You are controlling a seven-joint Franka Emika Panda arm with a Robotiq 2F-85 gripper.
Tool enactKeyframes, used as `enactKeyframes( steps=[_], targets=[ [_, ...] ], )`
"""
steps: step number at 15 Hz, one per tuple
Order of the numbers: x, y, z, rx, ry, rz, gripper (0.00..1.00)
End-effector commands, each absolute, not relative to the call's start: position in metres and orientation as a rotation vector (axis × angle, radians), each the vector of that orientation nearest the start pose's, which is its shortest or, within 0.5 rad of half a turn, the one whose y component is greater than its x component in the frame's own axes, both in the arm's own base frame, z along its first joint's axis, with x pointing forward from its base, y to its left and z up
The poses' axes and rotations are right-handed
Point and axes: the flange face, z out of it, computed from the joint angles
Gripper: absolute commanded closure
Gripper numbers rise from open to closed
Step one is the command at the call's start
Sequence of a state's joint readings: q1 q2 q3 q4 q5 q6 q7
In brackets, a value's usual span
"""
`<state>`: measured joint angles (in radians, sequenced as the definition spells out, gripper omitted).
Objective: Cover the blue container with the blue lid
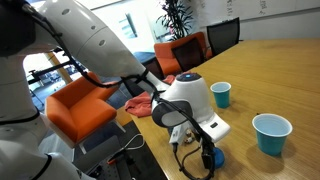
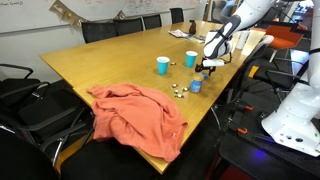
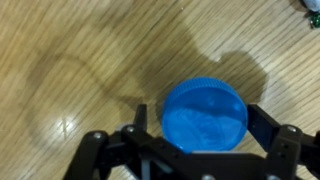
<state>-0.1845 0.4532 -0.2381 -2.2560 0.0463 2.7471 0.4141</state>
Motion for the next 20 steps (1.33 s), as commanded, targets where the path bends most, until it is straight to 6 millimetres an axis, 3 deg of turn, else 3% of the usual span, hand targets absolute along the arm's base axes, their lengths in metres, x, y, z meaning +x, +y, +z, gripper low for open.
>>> enactKeyframes(
  steps=[1, 6, 7, 8, 10, 13, 17, 20],
  targets=[
    [0.496, -0.231, 0.174, -2.881, 1.365, -0.114, 0.0],
    [0.499, -0.233, 0.177, -2.823, 1.414, -0.132, 0.0],
    [0.499, -0.233, 0.177, -2.818, 1.42, -0.135, 0.07],
    [0.499, -0.234, 0.177, -2.814, 1.425, -0.137, 0.26],
    [0.5, -0.234, 0.178, -2.809, 1.43, -0.139, 0.41],
    [0.501, -0.234, 0.18, -2.807, 1.431, -0.144, 0.46],
    [0.501, -0.219, 0.215, -2.798, 1.369, -0.168, 0.46],
    [0.501, -0.2, 0.263, -2.863, 1.165, -0.221, 0.46]
  ],
)
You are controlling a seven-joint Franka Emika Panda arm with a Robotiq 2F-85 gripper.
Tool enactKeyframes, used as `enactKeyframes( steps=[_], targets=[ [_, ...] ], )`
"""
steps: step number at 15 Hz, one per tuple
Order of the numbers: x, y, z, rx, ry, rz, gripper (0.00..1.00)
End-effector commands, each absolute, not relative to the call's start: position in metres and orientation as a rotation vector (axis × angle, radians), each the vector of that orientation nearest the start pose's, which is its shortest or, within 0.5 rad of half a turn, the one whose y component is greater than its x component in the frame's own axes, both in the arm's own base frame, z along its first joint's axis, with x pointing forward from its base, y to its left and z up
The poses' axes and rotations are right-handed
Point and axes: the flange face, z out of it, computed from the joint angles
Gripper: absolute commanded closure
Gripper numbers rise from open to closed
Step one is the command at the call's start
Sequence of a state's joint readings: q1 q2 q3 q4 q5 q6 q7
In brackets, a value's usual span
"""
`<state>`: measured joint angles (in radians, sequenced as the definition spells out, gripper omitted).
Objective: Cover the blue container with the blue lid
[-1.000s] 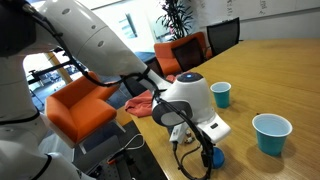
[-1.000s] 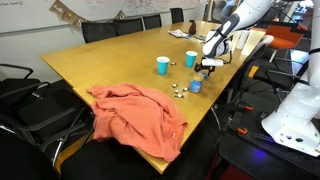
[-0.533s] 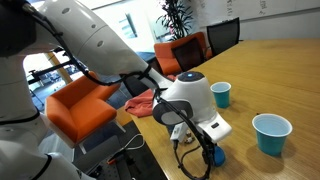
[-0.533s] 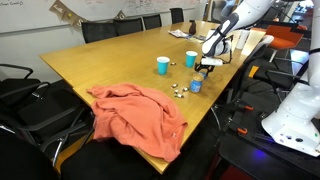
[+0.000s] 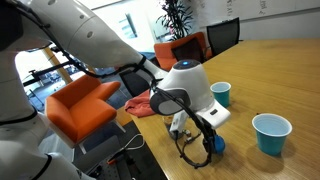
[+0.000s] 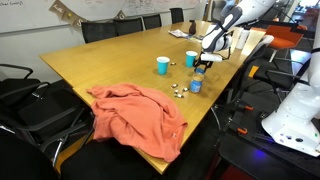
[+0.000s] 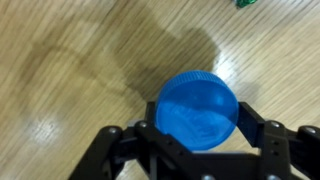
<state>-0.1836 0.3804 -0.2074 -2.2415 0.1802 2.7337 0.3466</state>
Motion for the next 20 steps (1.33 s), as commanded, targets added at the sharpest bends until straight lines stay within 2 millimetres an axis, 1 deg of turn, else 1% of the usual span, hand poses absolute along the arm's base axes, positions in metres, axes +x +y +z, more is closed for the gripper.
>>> enactKeyframes(
  steps=[1, 4, 6, 9, 11, 13, 14, 15, 16, 19, 20],
  targets=[
    [0.501, -0.194, 0.278, -2.867, 1.089, -0.234, 0.46],
    [0.494, -0.164, 0.329, -2.847, 0.839, -0.232, 0.46],
    [0.488, -0.143, 0.357, -2.833, 0.677, -0.214, 0.46],
    [0.472, -0.117, 0.382, -2.864, 0.503, -0.201, 0.46],
    [0.459, -0.101, 0.388, -2.9, 0.409, -0.195, 0.46],
    [0.444, -0.088, 0.386, -2.928, 0.331, -0.19, 0.46],
    [0.437, -0.082, 0.384, -2.933, 0.308, -0.195, 0.46],
    [0.435, -0.082, 0.384, -2.94, 0.318, -0.216, 0.46],
    [0.453, -0.087, 0.381, -2.926, 0.361, -0.183, 0.21],
    [0.442, -0.083, 0.381, -2.93, 0.346, -0.181, 0.21],
    [0.441, -0.083, 0.381, -2.93, 0.346, -0.183, 0.46]
  ],
)
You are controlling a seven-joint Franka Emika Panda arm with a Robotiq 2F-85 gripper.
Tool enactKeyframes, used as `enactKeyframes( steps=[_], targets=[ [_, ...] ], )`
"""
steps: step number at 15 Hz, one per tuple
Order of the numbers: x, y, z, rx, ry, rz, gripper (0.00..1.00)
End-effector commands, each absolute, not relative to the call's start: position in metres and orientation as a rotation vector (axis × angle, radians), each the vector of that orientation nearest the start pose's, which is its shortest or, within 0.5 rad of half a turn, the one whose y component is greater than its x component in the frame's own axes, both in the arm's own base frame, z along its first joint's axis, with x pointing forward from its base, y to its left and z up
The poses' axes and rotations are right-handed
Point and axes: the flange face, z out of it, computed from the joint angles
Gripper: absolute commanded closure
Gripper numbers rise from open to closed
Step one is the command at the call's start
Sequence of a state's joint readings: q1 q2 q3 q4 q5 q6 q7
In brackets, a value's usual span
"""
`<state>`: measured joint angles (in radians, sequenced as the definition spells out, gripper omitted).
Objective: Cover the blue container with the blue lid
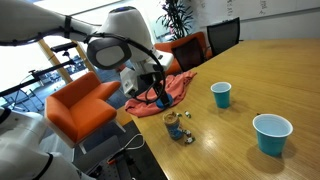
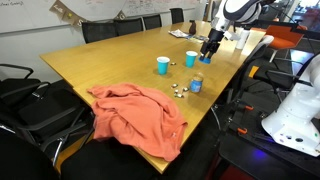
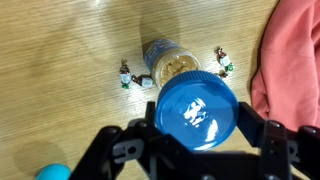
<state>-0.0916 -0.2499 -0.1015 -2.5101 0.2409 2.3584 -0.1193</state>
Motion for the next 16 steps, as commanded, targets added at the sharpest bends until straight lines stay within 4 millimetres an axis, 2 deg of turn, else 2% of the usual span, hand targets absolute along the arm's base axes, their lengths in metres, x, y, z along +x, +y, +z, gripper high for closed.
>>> enactKeyframes(
  steps=[1, 12, 16],
  targets=[
    [0.442, -0.084, 0.377, -2.923, 0.339, -0.175, 0.46],
    [0.454, -0.071, 0.327, -2.974, 0.293, -0.08, 0.46],
    [0.458, -0.064, 0.318, -3.036, 0.231, -0.121, 0.46]
  ],
)
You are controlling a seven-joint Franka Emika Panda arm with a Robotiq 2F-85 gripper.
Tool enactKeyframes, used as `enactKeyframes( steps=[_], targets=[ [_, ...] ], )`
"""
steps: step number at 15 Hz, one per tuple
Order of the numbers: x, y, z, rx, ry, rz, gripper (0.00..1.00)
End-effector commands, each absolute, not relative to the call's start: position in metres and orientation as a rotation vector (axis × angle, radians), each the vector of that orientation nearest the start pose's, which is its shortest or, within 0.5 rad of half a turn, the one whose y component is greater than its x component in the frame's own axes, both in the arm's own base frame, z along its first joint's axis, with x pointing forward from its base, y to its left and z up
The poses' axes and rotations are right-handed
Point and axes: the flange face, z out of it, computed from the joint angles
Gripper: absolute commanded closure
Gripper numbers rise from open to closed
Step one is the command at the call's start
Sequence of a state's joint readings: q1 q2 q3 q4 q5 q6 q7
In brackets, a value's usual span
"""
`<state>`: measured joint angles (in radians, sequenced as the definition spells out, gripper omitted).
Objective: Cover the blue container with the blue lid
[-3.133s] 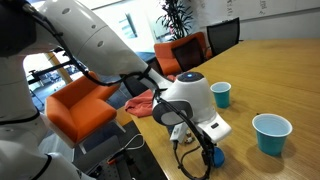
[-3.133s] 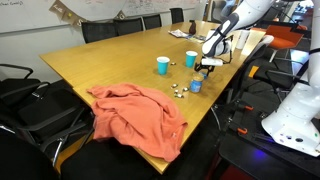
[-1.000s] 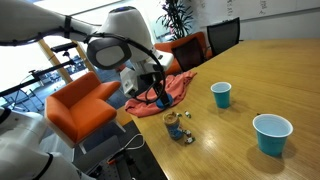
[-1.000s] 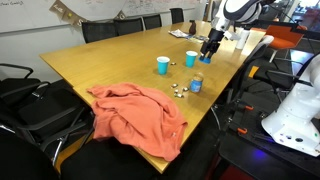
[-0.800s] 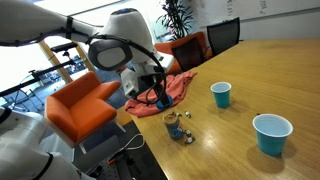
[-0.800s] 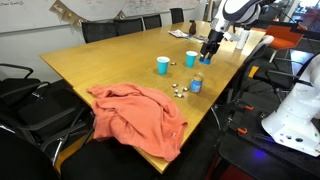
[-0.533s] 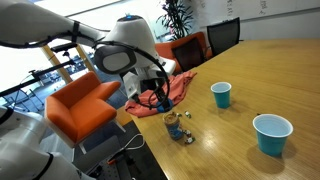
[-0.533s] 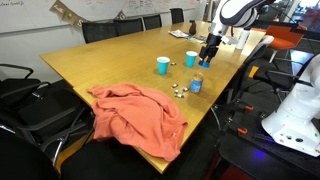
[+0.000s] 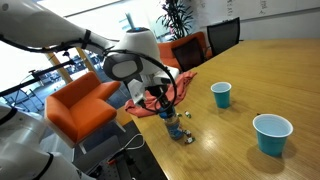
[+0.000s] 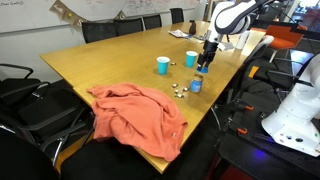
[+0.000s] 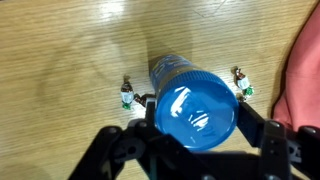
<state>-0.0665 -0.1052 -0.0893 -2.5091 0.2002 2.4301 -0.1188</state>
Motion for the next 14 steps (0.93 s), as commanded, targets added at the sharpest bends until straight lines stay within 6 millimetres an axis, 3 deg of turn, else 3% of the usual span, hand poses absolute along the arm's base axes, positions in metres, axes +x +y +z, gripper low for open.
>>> enactKeyframes(
  steps=[1, 14],
  targets=[
    [0.459, -0.062, 0.316, -3.047, 0.213, -0.139, 0.46],
    [0.455, -0.049, 0.292, -3.076, 0.153, -0.143, 0.46]
  ],
)
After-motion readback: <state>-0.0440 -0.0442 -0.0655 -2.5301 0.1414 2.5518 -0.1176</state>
